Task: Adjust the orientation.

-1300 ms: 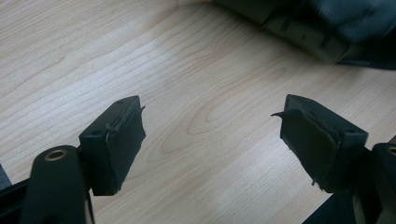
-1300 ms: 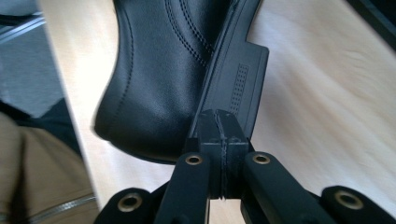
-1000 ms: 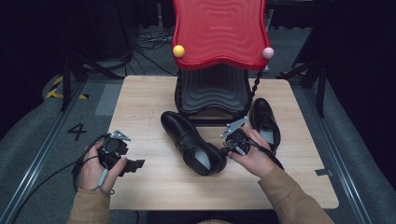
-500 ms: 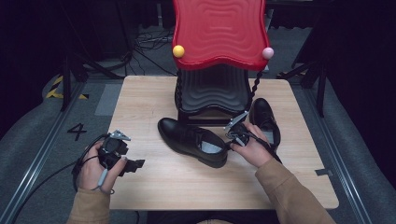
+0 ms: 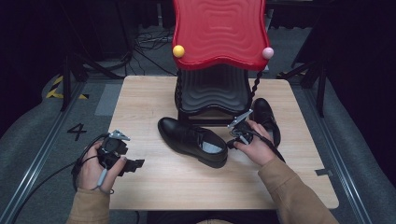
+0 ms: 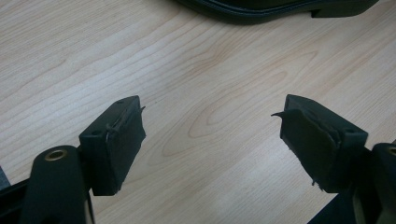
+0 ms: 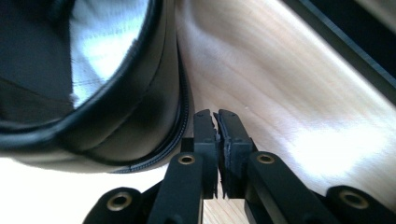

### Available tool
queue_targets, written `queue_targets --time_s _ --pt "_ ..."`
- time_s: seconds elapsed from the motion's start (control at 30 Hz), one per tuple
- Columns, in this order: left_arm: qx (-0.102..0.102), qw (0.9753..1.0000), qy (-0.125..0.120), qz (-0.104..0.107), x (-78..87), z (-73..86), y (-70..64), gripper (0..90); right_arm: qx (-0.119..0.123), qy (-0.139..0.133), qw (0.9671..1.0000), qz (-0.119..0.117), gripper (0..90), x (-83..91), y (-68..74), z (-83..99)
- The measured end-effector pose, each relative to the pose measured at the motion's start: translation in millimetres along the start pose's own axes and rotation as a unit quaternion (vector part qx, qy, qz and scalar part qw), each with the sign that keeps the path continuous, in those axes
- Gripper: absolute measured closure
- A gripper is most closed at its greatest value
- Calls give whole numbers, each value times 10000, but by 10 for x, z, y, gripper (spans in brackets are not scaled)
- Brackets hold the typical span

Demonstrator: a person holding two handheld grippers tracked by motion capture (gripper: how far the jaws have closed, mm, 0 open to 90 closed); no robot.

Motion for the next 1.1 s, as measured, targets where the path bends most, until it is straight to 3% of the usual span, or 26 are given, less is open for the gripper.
queue_targets --time_s 0.13,0.33,0.5,0.7,0.8,0.93,1.1 --pt "-7 10000 11 -7 -11 -2 -3 221 50 -240 9997 89 828 208 13 -57" --pt "-20 10000 34 -2 -16 -4 -5 219 365 -576 9977 56 780 504 141 -207" --pt "-35 10000 58 8 -16 -2 -9 217 782 -757 9937 -274 745 671 387 -353" --pt "-33 10000 56 12 -14 -2 -13 216 1245 -476 9892 -615 705 571 699 -445" --pt "-59 10000 66 30 -17 -2 -15 216 1341 -325 9883 -647 700 487 734 -458" --pt "-65 9999 78 27 -20 -2 -17 216 1423 157 9873 -688 702 261 733 -440" --pt "-54 10000 73 34 -20 1 -11 216 1448 366 9857 -784 703 90 747 -418"
Point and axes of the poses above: each handheld gripper's, and its own axes: x roughly backward along the jaws, z roughly out of its underside, y roughly to its left, the point moved 6 cm from there along -x, roughly forward along the jaws, and after that the axes turned 5 degrees about x, right-handed, at the moved point
